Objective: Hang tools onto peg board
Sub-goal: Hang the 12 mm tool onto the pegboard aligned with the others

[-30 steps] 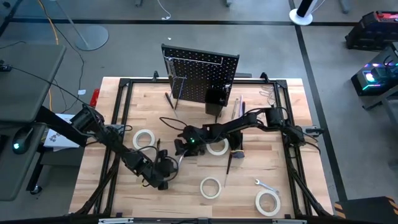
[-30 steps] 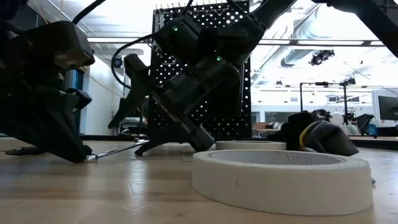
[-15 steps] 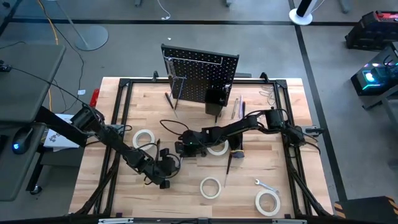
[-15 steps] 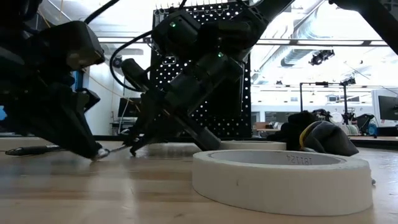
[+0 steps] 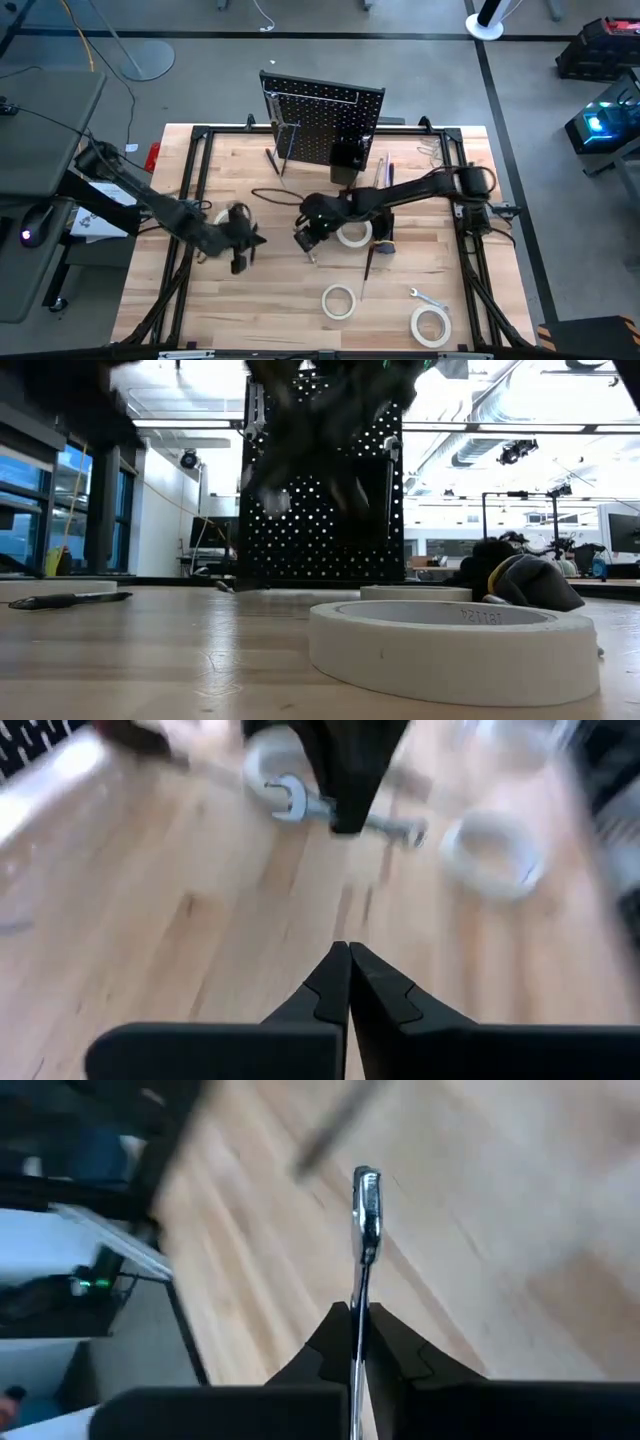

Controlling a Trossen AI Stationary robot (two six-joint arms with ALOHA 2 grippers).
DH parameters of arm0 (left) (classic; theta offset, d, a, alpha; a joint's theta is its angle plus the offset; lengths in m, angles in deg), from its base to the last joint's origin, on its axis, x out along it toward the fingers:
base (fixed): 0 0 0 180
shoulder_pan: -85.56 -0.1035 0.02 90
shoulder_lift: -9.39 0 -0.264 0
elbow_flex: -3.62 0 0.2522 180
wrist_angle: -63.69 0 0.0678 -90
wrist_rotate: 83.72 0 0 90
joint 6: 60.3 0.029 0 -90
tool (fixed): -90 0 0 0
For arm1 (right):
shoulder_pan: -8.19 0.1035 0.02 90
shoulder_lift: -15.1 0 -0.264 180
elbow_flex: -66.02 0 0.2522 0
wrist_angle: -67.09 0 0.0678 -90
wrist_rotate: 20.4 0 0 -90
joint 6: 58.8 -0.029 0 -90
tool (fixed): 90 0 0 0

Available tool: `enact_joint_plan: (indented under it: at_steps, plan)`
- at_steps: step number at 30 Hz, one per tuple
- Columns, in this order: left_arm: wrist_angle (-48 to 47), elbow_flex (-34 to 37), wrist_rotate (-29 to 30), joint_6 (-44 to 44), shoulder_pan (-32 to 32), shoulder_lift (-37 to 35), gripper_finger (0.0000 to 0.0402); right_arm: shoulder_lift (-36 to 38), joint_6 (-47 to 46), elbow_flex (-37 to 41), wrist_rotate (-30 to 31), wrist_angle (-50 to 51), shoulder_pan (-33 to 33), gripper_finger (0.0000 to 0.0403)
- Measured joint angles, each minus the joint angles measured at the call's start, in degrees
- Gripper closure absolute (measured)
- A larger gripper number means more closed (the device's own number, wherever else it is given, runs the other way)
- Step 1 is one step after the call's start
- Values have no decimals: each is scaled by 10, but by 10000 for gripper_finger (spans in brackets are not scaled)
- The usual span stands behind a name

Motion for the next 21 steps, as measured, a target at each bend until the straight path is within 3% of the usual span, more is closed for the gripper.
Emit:
enact_joint_plan:
  at_steps: [6, 10, 15, 21]
  plan:
    - [111, -38, 65, 35, -46, -97, 400, 103, 76, -1, 123, -29, -10, 402]
    - [208, -68, 88, 58, -89, -111, 377, 154, 128, -3, 153, -111, -16, 402]
    - [272, -104, 49, 54, -136, -88, 316, 185, 194, -3, 153, -204, -17, 402]
    - [282, -137, -61, -74, -191, -41, 236, 194, 208, -3, 155, -255, -18, 402]
